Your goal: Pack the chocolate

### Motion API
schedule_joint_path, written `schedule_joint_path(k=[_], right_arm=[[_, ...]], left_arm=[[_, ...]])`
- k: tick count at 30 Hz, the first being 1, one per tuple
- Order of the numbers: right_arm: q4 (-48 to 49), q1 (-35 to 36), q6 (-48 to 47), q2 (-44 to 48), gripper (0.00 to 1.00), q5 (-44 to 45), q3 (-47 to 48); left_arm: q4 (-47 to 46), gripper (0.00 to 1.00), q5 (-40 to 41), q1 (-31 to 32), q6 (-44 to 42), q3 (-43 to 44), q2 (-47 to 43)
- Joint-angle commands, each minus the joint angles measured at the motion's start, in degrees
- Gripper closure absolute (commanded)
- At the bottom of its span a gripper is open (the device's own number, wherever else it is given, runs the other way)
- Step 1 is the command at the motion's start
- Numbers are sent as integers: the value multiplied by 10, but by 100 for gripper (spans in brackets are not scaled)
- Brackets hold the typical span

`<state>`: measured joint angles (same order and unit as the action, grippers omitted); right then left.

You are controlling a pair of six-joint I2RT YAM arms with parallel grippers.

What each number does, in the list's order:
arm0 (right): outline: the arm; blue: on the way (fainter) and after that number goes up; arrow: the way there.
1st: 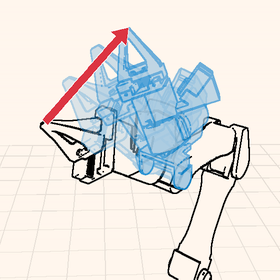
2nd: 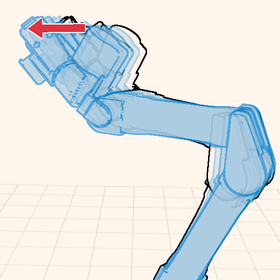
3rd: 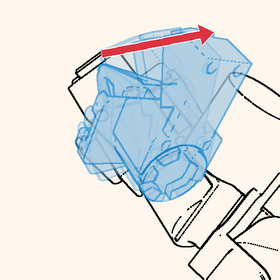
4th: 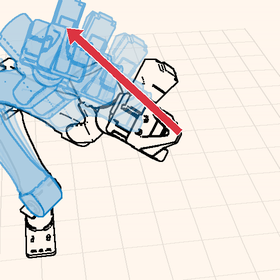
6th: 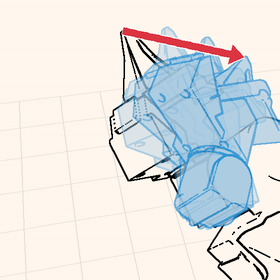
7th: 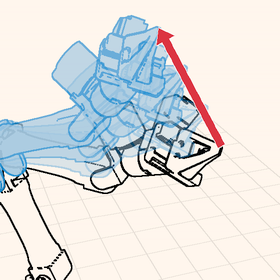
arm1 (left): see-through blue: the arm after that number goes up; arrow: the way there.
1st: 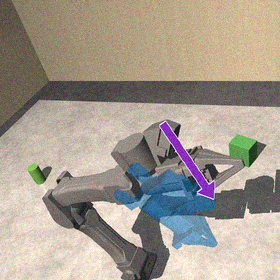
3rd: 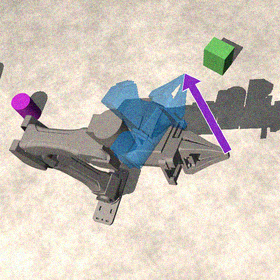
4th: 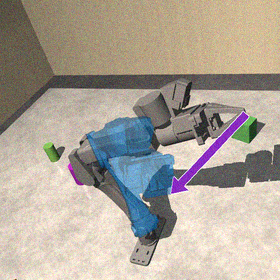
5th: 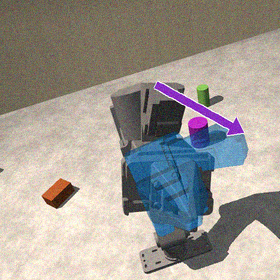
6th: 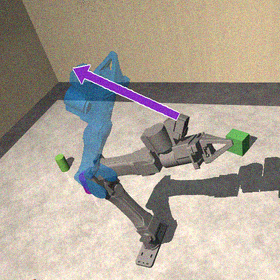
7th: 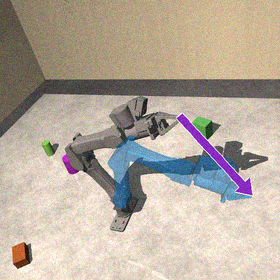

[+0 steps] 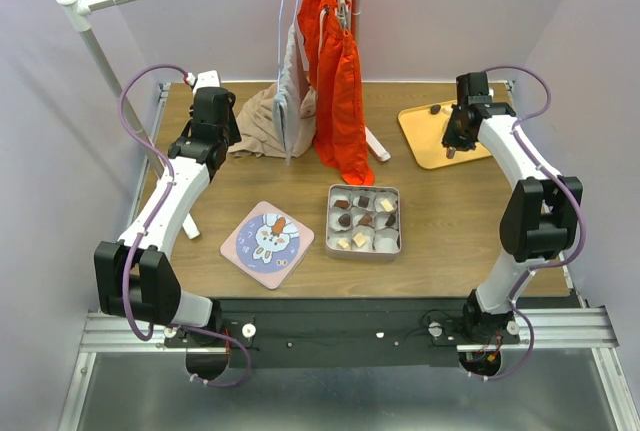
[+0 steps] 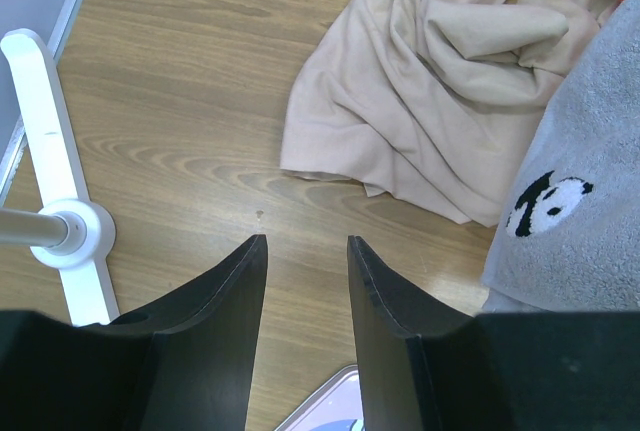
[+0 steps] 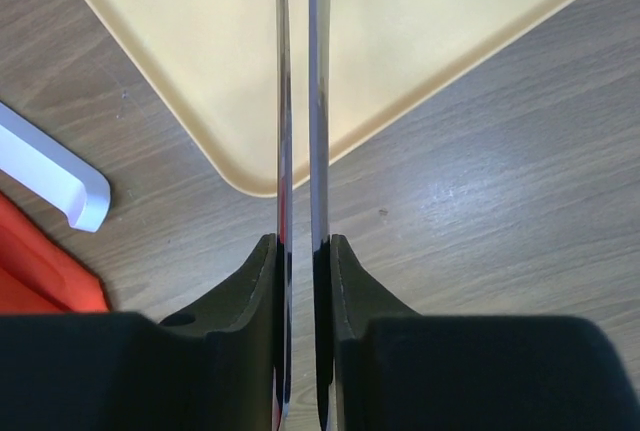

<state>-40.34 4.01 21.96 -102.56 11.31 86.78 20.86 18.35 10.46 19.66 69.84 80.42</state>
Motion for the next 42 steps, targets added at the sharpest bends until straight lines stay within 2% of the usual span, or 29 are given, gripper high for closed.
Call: schedule_joint_path(k=[1, 7, 15, 19, 25, 35, 42], right_arm=[[9, -3, -9, 26, 82, 10, 9], [-14, -4, -11, 112, 85, -34, -13], [-123, 4, -4, 246, 87, -153, -87], [-180, 10, -1, 304, 86, -247, -116], [-276, 39, -2, 370, 86, -307, -122], [-384, 83, -18, 390, 83, -315, -105], [-390, 100, -11, 395, 83, -309, -129]], left_arm=[[-3, 53, 0, -5, -6, 4, -1], [-5, 53, -1, -6, -6, 2, -4], [-3, 53, -3, -6, -3, 4, -5], [-3, 53, -3, -6, -3, 6, -6], [1, 53, 1, -6, -1, 10, -4], [6, 53, 6, -6, -1, 19, 1], [9, 53, 9, -6, 0, 21, -4]])
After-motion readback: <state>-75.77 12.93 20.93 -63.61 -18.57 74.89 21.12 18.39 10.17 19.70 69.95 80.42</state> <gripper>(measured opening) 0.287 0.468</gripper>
